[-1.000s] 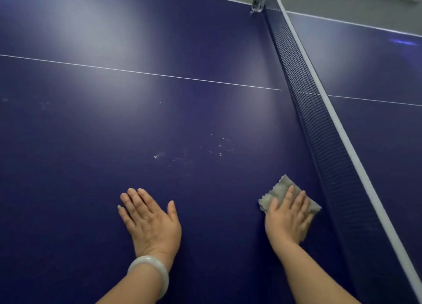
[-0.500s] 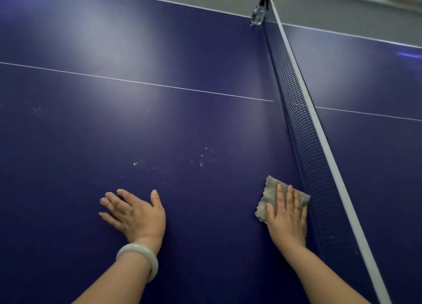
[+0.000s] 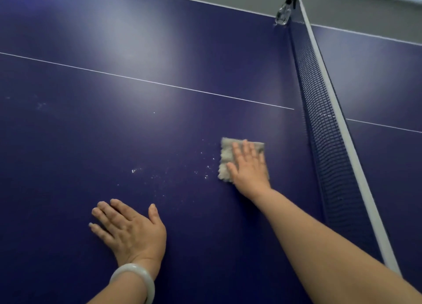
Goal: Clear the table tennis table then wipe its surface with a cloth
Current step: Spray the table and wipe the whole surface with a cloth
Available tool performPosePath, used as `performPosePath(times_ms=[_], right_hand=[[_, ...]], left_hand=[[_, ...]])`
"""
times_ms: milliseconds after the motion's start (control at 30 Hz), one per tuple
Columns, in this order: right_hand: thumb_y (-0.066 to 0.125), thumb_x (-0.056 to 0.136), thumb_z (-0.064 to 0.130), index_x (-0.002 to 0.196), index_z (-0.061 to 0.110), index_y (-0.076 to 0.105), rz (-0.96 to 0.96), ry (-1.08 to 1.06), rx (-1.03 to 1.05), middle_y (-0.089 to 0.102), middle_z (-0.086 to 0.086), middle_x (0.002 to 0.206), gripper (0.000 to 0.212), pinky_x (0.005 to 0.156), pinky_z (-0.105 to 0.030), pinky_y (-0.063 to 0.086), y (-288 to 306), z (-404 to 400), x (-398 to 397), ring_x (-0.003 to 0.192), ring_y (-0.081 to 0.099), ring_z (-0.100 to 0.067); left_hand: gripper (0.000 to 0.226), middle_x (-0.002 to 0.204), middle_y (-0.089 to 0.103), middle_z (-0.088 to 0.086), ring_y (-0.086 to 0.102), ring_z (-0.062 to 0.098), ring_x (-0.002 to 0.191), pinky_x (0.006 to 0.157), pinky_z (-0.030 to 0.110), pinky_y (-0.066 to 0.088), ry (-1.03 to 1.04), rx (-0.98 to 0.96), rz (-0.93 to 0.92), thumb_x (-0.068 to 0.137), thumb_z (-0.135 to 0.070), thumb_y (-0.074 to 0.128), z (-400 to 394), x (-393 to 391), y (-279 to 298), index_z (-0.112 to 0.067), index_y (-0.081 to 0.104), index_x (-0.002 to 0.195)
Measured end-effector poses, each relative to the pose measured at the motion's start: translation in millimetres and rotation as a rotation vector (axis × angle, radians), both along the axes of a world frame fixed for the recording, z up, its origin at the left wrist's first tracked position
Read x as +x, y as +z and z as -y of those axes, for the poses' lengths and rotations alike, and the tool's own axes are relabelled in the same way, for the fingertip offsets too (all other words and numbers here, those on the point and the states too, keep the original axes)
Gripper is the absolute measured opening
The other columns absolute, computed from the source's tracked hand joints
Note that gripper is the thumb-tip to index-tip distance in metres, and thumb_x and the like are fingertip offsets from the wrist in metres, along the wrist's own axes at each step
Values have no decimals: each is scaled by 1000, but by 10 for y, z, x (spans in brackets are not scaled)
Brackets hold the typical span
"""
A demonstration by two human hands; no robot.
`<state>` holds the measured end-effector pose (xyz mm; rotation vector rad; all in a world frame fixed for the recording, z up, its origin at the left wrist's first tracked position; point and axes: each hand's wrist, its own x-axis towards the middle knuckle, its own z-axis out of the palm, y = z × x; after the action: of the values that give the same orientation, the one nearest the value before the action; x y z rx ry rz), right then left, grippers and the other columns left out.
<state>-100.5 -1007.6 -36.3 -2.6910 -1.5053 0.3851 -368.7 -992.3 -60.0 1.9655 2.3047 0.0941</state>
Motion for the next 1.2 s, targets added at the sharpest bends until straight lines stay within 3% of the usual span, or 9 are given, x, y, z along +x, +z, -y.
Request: performPosePath(times_ms=[100, 333, 433, 633, 700, 867, 967, 1067, 1200], right_hand=[[23, 102, 50, 154, 33, -4, -3, 167, 11, -13, 4, 162, 62, 120, -38, -12, -53, 18, 138, 148, -15, -14], [26, 101, 48, 156, 22, 6, -78, -499, -3, -5, -7, 163, 64, 119, -46, -9, 24, -323, 1296, 150, -7, -24], [23, 101, 44, 156, 22, 6, -103, -599, 32, -6, -8, 163, 61, 119, -47, -9, 18, -764, 1187, 150, -8, -27], [26, 104, 34, 156, 26, 4, -82, 36, 33, -7, -10, 163, 57, 118, -46, -9, -2, -1177, 220, 149, -9, -27], [26, 104, 37, 156, 27, 5, -32, 70, 37, -6, -9, 163, 57, 119, -46, -8, -62, -1031, 378, 150, -7, -26], [31, 102, 41, 156, 26, 7, -29, -574, 12, -6, -12, 162, 60, 118, -52, -7, 63, -803, 1290, 149, -6, -31], [27, 102, 40, 155, 31, 6, -80, -699, -34, -8, -13, 162, 58, 116, -55, -10, 123, -1001, 1385, 148, -10, -33], [25, 102, 39, 155, 37, 2, -102, -538, -44, -13, -12, 162, 57, 115, -56, -12, 84, -1489, 1041, 148, -14, -34], [20, 103, 40, 154, 34, -2, -28, 11, -20, -12, -9, 162, 56, 117, -55, -9, 24, -1860, -54, 149, -12, -30]], left_hand=[[86, 156, 9, 31, 1, 40, 147, 119, 54, -2, 8, 0, -11, 92, -50, 39, -8, 18, -10, 9, 11, 149], [82, 155, 11, 33, 5, 42, 147, 119, 56, 3, -1, 2, -24, 93, -48, 33, -4, 35, 23, 10, 14, 148], [83, 153, 16, 34, 10, 43, 146, 119, 57, 6, -7, 5, -20, 91, -51, 24, -9, 46, 23, 11, 19, 146], [88, 153, 17, 34, 11, 44, 146, 118, 58, 8, -26, 38, -13, 88, -54, 19, -3, 4, -53, 11, 20, 146], [88, 153, 17, 34, 11, 44, 145, 118, 58, 8, -26, 44, -8, 88, -54, 20, 3, -6, -58, 12, 20, 146], [87, 153, 15, 35, 9, 44, 146, 118, 59, 7, -40, 56, -6, 89, -53, 22, 11, -20, -78, 13, 18, 145], [87, 153, 15, 36, 9, 44, 145, 118, 59, 8, -37, 56, -4, 89, -53, 22, 11, -25, -88, 13, 19, 145], [87, 153, 16, 35, 10, 44, 145, 118, 59, 7, -36, 68, -4, 89, -53, 22, 3, -19, -87, 13, 20, 145], [86, 153, 16, 34, 10, 43, 146, 118, 57, 6, -31, 64, -21, 89, -53, 23, 14, -26, -76, 12, 19, 145]])
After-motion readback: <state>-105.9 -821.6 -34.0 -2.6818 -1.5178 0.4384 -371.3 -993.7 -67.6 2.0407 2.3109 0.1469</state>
